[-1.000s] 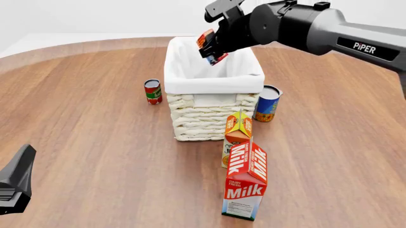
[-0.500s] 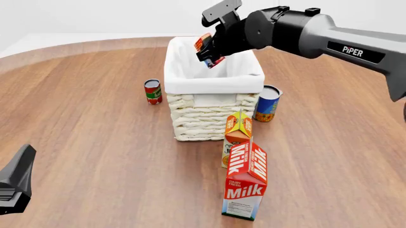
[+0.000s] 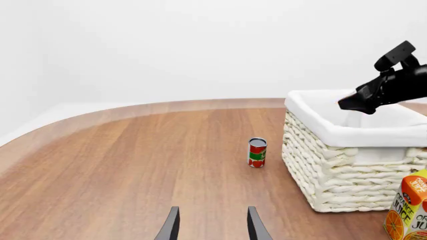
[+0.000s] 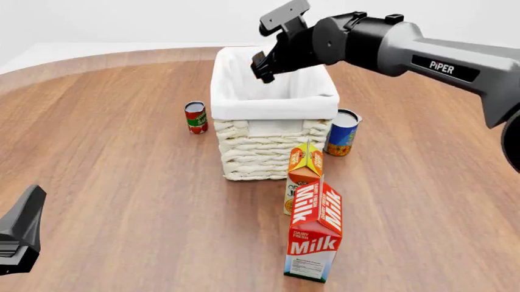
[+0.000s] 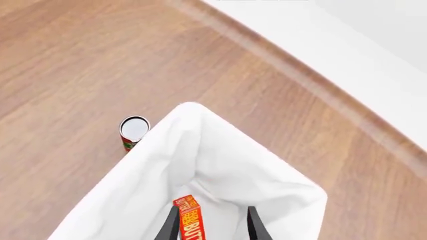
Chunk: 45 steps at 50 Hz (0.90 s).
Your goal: Pick up the butter and put it in the basket.
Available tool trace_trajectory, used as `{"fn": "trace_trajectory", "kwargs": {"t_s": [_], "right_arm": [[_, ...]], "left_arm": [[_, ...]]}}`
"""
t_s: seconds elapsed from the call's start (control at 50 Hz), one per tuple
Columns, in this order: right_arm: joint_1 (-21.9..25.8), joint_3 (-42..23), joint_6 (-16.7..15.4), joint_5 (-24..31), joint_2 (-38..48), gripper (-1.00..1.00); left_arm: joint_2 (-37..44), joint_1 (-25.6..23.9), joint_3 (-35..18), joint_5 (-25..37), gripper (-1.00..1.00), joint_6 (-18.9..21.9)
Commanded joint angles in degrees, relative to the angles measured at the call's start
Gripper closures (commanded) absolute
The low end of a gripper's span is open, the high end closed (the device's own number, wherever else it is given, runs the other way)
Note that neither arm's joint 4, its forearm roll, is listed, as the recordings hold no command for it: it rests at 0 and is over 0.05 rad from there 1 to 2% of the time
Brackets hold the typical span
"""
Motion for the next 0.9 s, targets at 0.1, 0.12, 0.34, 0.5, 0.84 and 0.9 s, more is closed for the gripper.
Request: {"fn": "trace_trajectory", "kwargs": {"t_s": [0.1,0.12,0.34,0.5,0.84,0.9], "right_arm": [[-0.72,-1.22,-0.09,-0.03,0.32,-1.00],[-0.73,-1.28,-0.02,-0.01,0.32,-1.00],[-0.92,-1.51,-0.16,0.18,0.10,-1.00],[-0.99,-1.79,-0.21,0.28,0.06,-1.00],[-0.46,-2.58,-0.60,0.67,0.14,-1.00],[-0.50,-3.31,-0.58,1.08,0.27,-1.00]], "left_arm": [[0.00,0.00,0.00,0.00,-1.00,0.00],[0.00,0.00,0.00,0.00,-1.00,0.00],[0.00,0.00,0.00,0.00,-1.00,0.00],[0.00,0.00,0.00,0.00,-1.00,0.00],[0.00,0.00,0.00,0.00,-1.00,0.00],[0.00,0.00,0.00,0.00,-1.00,0.00]]}}
